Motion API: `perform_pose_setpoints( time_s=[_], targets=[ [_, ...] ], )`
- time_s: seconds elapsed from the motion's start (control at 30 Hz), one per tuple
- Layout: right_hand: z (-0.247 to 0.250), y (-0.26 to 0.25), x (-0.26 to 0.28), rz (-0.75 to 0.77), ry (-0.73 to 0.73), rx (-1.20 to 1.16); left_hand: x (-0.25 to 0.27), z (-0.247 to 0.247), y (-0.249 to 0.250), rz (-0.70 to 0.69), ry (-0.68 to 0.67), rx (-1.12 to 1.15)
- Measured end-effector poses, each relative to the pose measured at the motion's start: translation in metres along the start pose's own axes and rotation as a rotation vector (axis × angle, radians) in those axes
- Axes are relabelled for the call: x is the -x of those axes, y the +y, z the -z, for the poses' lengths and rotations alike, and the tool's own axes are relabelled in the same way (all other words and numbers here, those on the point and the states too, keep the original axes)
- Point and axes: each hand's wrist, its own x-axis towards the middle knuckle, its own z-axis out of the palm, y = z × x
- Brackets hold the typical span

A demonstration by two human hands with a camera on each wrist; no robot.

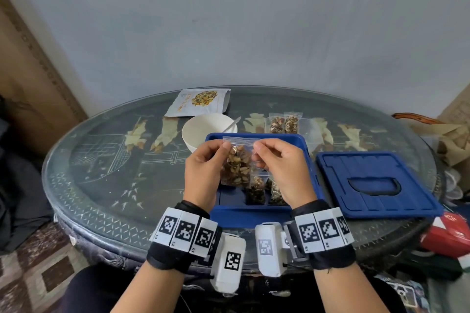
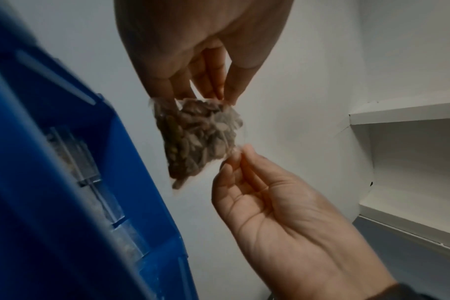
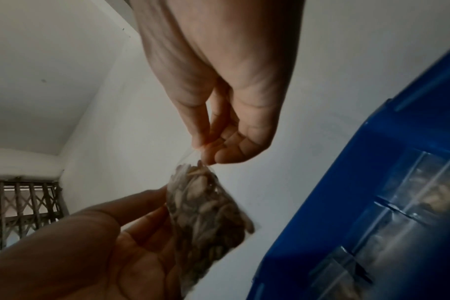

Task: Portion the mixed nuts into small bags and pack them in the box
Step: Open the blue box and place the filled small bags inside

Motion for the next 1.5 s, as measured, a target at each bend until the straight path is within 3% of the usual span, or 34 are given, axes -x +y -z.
perform_pose_setpoints(
  time_s=[0.3,0.57,0.77,0.93,1.23,1.5],
  targets=[
    [-0.01,0.013,0.005,0.068,0.077,0.176,0.002,0.002,-0.009,0.002,0.0,-0.039],
    [-0.012,0.016,0.007,0.046,0.119,0.164,0.0,-0.002,-0.009,0.067,-0.051,-0.05],
    [-0.013,0.016,0.011,-0.026,0.044,0.113,0.001,0.001,-0.012,0.035,-0.001,-0.076],
    [-0.015,0.015,0.013,0.012,0.028,0.149,0.002,0.0,-0.011,0.002,0.005,-0.112],
    [-0.015,0.019,0.014,0.095,0.109,0.157,0.005,0.003,-0.011,0.032,-0.148,-0.1],
    [-0.016,0.021,0.018,0.024,0.031,0.119,0.009,0.002,-0.013,-0.048,-0.075,-0.176]
  ],
)
